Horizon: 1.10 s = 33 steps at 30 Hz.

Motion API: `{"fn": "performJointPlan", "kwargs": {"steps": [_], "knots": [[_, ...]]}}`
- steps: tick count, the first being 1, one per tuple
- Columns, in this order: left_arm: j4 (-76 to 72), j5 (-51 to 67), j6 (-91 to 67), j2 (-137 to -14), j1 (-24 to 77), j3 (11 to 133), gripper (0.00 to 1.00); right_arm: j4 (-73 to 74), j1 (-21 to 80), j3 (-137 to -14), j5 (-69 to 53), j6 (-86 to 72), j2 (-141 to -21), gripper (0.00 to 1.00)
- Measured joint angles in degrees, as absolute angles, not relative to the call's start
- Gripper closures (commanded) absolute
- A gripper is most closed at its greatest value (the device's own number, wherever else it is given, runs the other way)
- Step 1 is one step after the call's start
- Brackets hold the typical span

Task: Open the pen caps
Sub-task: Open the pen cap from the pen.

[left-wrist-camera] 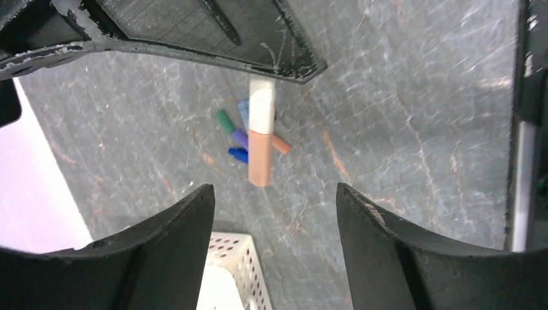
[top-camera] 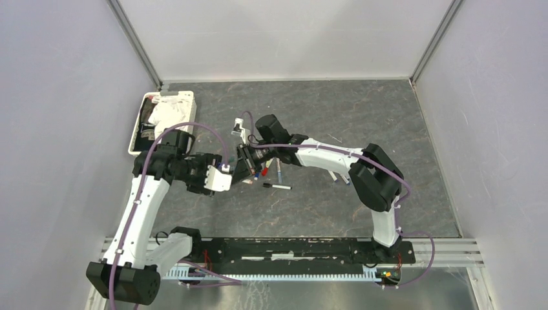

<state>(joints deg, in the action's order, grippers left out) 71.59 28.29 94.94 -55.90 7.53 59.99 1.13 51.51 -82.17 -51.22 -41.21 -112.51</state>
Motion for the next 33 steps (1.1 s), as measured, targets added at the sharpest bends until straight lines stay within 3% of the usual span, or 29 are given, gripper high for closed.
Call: {"fn": "performJointPlan", "kwargs": {"steps": [10,21,33], "knots": [[75.9,35.29,92.99,-59.07,8.16,61.91,0.39,-3.46,51.03,-81.03,-53.98,-41.3,-111.22,1.0],[72.66,33.91,91.05,-59.16,8.88,61.52,0.97,-4.32,51.59,-81.06,-54.39,-42.63,-111.22,1.0],[66.76,31.64,90.96,-59.09,10.24,57.93,0.98,-2.83,50.76,-79.2,-51.46,-36.38,-110.59,1.0]]}}
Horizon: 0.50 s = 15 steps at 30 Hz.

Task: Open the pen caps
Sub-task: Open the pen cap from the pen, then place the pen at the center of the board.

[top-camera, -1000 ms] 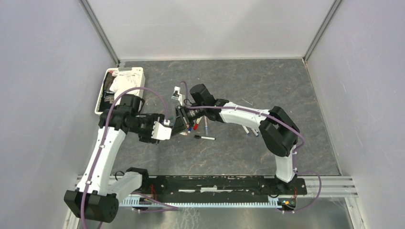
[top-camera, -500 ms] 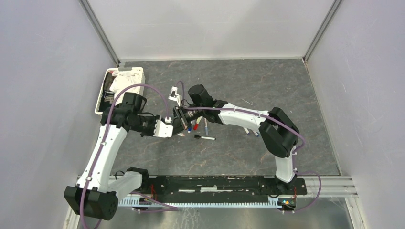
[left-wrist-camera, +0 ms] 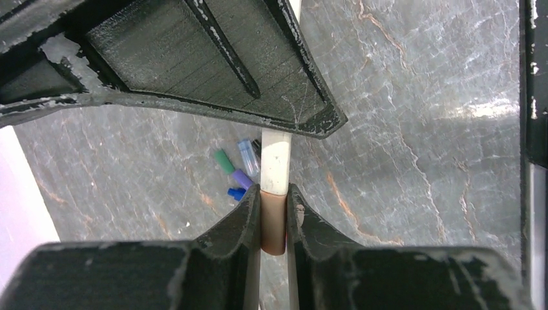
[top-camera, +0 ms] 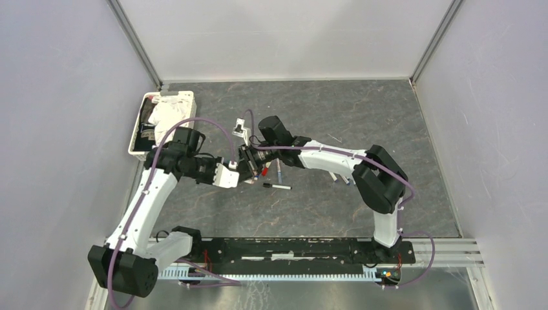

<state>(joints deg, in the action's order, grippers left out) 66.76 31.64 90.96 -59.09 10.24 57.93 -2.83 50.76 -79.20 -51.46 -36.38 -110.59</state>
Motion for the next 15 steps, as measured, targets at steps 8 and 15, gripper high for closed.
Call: {"fn": "performJointPlan", "kwargs": {"steps": [8,15], "knots": [[63.59,20.23,90.94,-63.02,9.1,56.75,0.98,7.55,43.81,-67.11,-50.0,-24.99,-103.48,1.0],[60.2,17.98,87.74,-66.06,9.08,57.17,0.98,16.62,40.93,-63.24,-41.76,-18.02,-99.72,1.0]]}}
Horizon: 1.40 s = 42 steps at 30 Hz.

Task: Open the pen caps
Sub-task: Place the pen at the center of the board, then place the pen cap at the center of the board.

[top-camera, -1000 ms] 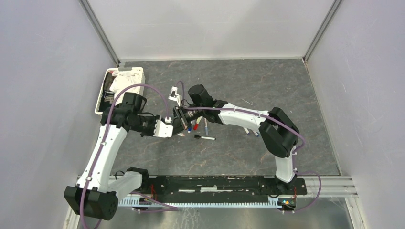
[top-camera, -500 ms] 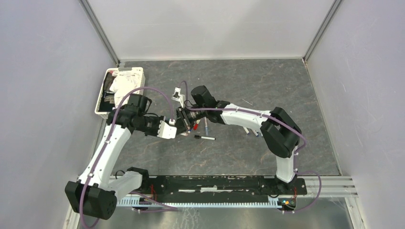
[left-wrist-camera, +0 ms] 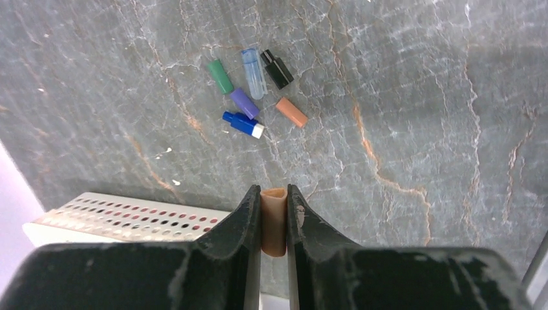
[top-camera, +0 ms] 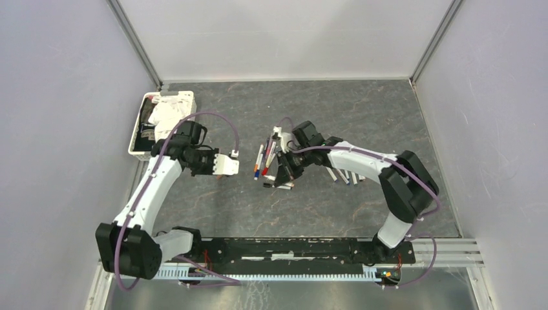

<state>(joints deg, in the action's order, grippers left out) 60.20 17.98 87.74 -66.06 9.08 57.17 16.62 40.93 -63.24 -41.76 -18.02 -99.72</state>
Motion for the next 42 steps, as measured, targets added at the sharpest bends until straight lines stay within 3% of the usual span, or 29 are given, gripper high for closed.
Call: {"fn": "performJointPlan", "kwargs": {"steps": [9,12,20,25,33,37,42], "knots": [[47.42,19.07,69.1,-81.08,7.81,57.49,0.97,16.8,23.97,-52.07,-13.19,-16.69,-79.33,1.0],[42.72,18.98,62.08,-86.39,6.48,58.96,0.93,16.21,17.12,-46.3,-2.59,-17.1,-73.63,1.0],[33.61,18.81,49.45,-94.76,4.12,62.74,0.88,13.41,6.92,-35.18,17.78,-19.14,-70.74,0.95],[32.25,18.94,46.65,-97.93,3.6,62.63,0.84,10.5,3.97,-34.89,20.45,-19.09,-75.13,0.94],[31.59,19.64,45.23,-98.61,3.31,62.46,0.62,4.4,2.35,-33.08,19.97,-19.03,-80.51,0.89],[32.73,20.62,45.04,-98.76,3.11,62.52,0.49,2.28,2.33,-33.26,19.29,-18.46,-81.62,0.78],[36.42,23.83,44.91,-98.54,2.46,63.86,0.47,-0.01,2.22,-33.52,17.47,-17.45,-82.83,0.65]]}}
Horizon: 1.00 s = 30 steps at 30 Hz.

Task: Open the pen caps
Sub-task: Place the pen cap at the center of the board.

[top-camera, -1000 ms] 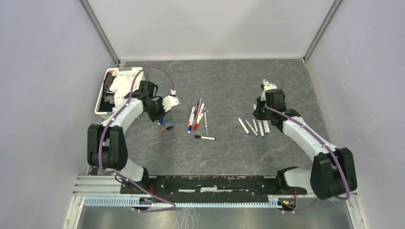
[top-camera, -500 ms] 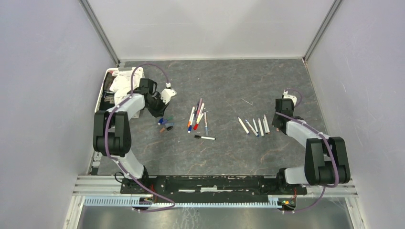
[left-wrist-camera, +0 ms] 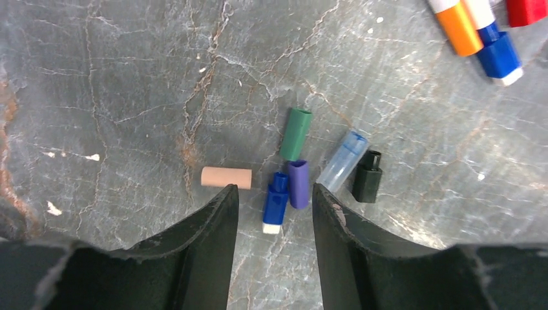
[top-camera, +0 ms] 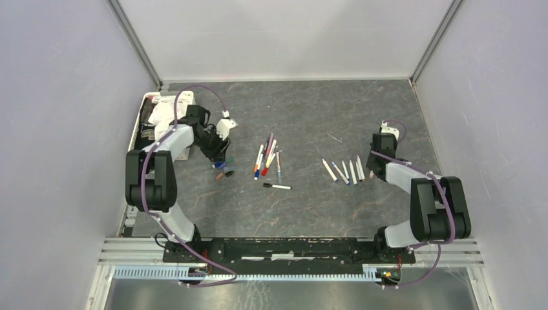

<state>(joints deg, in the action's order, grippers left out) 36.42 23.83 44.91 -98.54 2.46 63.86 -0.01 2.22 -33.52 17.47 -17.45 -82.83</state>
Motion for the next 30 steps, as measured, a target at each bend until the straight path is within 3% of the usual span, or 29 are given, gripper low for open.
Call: {"fn": "performJointPlan", "kwargs": {"steps": [4,12,15,18,23,24,25,30], "knots": [[39.92,27.22,44.91,-96.73,1.26,66.48,0.47,-1.15,2.11,-33.52,16.56,-16.88,-83.18,0.56],[45.12,32.95,44.91,-91.15,-0.99,70.28,0.46,-1.67,2.09,-33.5,14.11,-16.58,-83.15,0.58],[47.42,34.46,44.91,-89.91,-2.04,71.07,0.38,-1.06,2.13,-33.5,12.51,-16.78,-82.78,0.58],[50.04,35.62,44.88,-89.56,-2.87,72.71,0.28,1.28,3.46,-33.52,12.38,-17.08,-81.36,0.47],[55.99,38.2,45.76,-88.84,-4.32,77.69,0.26,6.04,12.4,-35.51,14.68,-16.75,-76.34,0.38],[57.14,38.85,46.06,-88.25,-4.86,78.46,0.15,6.63,15.57,-36.91,15.44,-16.47,-75.16,0.35],[57.74,39.4,46.33,-87.61,-5.32,78.78,0.13,6.87,17.82,-38.02,15.59,-16.27,-74.54,0.34],[60.75,40.66,46.83,-84.33,-8.19,80.07,0.11,7.57,26.83,-43.68,15.03,-14.15,-74.08,0.32]]}}
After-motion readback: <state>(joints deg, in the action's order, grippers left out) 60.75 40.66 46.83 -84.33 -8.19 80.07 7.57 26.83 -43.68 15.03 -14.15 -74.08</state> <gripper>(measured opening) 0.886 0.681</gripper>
